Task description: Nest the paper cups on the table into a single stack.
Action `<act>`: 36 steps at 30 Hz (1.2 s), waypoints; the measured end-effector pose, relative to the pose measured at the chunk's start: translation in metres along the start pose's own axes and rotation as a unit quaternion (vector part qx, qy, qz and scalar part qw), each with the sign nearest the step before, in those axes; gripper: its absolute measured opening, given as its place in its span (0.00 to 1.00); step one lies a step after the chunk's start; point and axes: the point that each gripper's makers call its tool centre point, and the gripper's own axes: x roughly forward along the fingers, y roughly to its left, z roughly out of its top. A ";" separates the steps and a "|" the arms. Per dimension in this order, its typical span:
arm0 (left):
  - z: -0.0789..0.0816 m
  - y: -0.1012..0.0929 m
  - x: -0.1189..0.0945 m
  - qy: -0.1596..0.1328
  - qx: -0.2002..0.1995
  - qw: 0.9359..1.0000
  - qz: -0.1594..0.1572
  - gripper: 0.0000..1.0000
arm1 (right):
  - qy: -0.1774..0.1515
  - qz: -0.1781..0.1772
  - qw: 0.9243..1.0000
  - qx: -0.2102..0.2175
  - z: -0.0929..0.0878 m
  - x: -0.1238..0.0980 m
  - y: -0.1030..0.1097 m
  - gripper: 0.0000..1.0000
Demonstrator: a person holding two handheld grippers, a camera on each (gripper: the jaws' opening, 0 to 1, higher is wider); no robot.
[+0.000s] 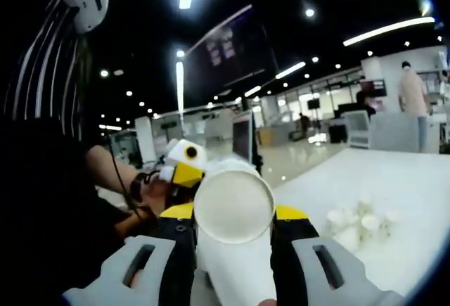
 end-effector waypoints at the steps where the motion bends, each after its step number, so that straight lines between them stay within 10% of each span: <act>1: 0.000 -0.001 0.000 0.001 0.003 1.000 0.000 0.05 | 0.001 0.000 1.000 0.000 0.000 0.000 0.000 0.37; 21: -0.008 -0.026 0.012 0.098 -0.009 0.994 -0.045 0.00 | 0.048 0.010 0.996 -0.072 -0.011 -0.002 0.006 0.38; 36: -0.022 -0.017 0.013 0.154 0.048 0.987 -0.020 0.00 | 0.099 -0.001 0.986 -0.133 -0.030 0.006 0.007 0.55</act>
